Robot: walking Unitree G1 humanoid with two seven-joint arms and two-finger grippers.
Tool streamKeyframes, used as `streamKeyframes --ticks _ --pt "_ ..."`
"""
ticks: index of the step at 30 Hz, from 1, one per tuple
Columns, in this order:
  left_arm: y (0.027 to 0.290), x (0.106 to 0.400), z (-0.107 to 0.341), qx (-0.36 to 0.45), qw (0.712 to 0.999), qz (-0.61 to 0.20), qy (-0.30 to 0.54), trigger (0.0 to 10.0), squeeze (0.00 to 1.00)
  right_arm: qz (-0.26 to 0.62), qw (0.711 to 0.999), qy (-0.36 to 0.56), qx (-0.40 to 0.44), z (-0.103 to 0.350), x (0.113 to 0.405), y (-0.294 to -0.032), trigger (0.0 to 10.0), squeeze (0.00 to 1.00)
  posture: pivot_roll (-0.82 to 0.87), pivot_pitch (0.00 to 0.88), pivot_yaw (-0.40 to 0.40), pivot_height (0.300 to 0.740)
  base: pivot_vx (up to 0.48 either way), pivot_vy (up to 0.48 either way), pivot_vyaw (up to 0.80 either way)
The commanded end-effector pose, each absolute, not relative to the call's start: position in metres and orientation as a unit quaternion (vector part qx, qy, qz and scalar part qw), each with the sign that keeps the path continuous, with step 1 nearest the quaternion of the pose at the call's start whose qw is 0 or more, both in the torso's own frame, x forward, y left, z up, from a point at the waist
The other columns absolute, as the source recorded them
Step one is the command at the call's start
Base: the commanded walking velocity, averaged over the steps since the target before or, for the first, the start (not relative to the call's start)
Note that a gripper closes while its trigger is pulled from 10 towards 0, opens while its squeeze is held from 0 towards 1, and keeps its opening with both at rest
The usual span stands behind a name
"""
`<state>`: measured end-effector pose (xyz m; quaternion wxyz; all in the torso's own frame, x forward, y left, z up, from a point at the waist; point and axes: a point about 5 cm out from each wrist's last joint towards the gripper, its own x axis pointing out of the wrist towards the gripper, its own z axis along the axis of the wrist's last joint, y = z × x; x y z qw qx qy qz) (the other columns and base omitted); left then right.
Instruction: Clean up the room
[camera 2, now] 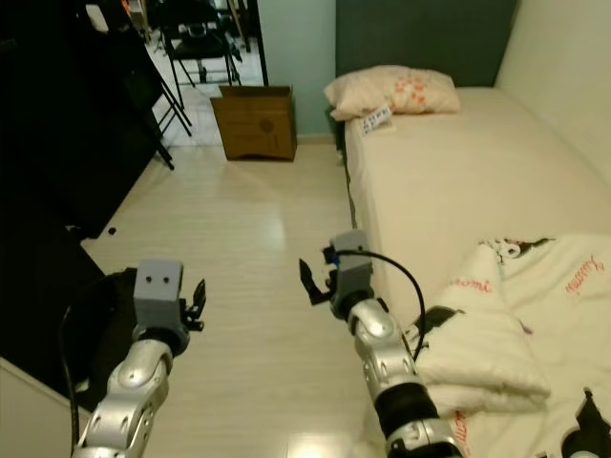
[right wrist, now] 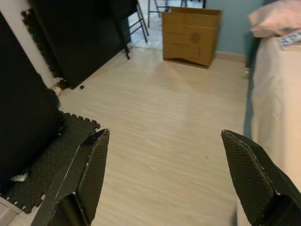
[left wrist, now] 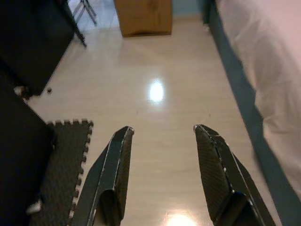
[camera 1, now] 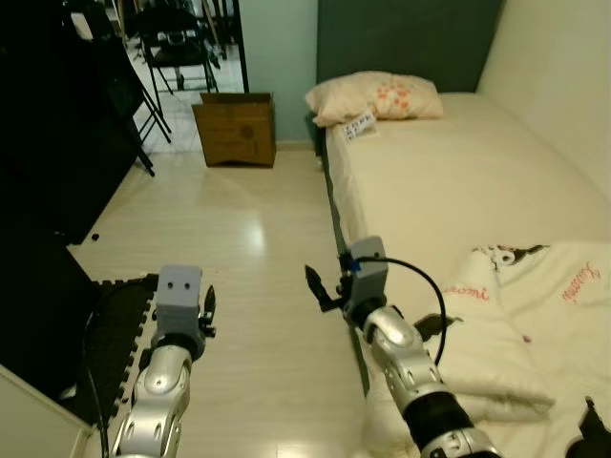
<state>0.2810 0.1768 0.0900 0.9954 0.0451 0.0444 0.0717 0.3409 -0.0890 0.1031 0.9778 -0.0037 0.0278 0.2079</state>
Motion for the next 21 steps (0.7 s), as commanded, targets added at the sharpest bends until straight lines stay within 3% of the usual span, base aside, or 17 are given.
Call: streamKeyframes --ticks 1,21 --pt "0.1793 0.2770 0.0818 0.048 0.994 0.077 0.057 10.0 0.00 0.210 0.977 0.038 -0.013 0.0974 0.3397 -0.0912 10.0 0.00 -0.02 0.065 -0.013 0.738 0.461 0.000 0.00" --pt "0.1809 0.2830 0.0814 0.055 0.994 0.077 0.053 10.0 0.00 0.209 0.977 0.037 -0.020 0.0983 0.3448 -0.0912 10.0 0.00 -0.02 0.033 -0.014 0.738 0.462 0.000 0.00"
